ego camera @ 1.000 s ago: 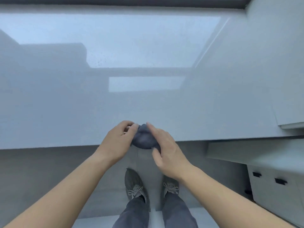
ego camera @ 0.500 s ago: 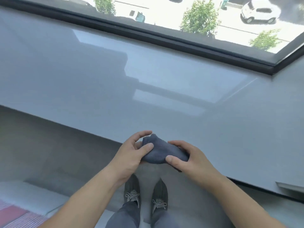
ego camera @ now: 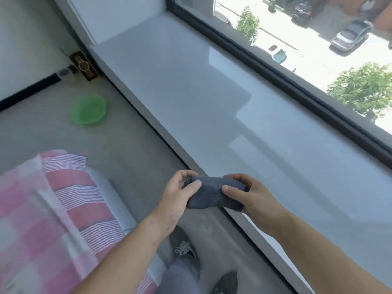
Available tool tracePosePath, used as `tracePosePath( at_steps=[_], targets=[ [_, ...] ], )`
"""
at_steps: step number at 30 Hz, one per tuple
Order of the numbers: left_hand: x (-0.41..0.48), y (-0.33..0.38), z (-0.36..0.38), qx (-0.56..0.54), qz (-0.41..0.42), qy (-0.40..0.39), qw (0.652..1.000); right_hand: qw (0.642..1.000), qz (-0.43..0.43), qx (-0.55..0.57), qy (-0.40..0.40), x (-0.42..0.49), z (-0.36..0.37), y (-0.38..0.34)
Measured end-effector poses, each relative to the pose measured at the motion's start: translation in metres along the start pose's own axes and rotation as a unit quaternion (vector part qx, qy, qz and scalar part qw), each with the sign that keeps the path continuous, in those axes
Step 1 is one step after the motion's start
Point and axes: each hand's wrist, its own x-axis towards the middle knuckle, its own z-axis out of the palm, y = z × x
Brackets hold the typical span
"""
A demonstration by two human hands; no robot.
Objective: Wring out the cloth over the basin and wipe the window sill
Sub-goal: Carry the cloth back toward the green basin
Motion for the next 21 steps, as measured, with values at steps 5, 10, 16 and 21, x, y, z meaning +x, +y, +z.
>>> tracePosePath(
  at_steps=[5,10,16,21],
  targets=[
    [0.039,0.033,-0.098,-0.038,-0.017,0.074,0.996,0.997,-0.002,-0.056,-0.059,0.08,0.106,-0.047],
    [0.086,0.072,-0.181,-0.048,-0.03,0.141,0.988,0.989,-0.004,-0.114,-0.091,0.152,0.191,-0.084],
    [0.137,0.133,-0.265,-0.103,-0.01,0.21,0.972,0.982,0.038,-0.106,-0.149,0.242,0.28,-0.143],
    [0.2,0.186,-0.338,-0.166,-0.009,0.238,0.957,0.97,0.021,-0.151,-0.188,0.335,0.356,-0.199]
  ],
)
